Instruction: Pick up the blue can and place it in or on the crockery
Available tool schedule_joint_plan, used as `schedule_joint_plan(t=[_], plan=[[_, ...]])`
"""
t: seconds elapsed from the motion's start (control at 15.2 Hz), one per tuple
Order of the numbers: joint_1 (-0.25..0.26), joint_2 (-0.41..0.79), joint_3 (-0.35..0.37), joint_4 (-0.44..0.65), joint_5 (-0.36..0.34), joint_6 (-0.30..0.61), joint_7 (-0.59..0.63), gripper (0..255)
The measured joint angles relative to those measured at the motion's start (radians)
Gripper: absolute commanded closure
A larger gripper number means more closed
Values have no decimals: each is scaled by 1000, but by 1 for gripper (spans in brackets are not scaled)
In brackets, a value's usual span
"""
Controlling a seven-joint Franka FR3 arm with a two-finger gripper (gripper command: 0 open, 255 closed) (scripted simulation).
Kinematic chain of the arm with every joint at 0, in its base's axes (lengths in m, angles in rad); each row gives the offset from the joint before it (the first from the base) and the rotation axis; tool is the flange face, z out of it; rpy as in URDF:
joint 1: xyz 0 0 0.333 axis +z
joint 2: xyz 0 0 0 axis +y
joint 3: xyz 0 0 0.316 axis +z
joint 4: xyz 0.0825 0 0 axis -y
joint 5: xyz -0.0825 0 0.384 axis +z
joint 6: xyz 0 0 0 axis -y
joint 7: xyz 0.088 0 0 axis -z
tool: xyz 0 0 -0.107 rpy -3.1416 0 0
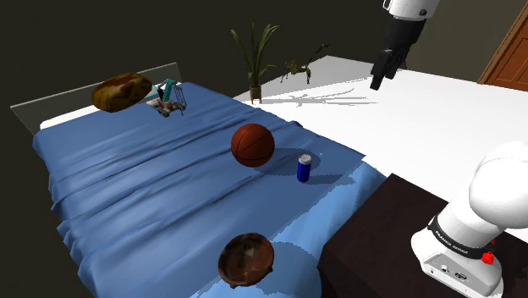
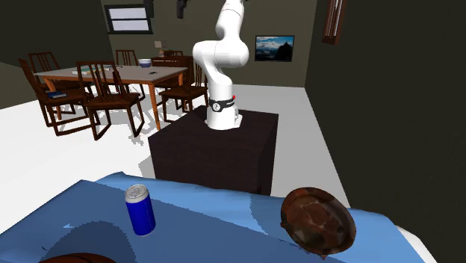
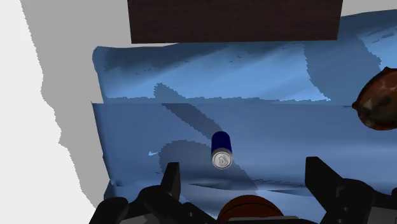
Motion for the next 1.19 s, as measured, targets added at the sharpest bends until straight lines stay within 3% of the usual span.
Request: schedule_joint_plan(t=[0.13,0.46,1.19], plan=[[0,3,-2,-12,-1,14,-2,0],[2,81,-13,-88,-3,157,-11,0],[11,398,-34,-168,2,529,-33,0]])
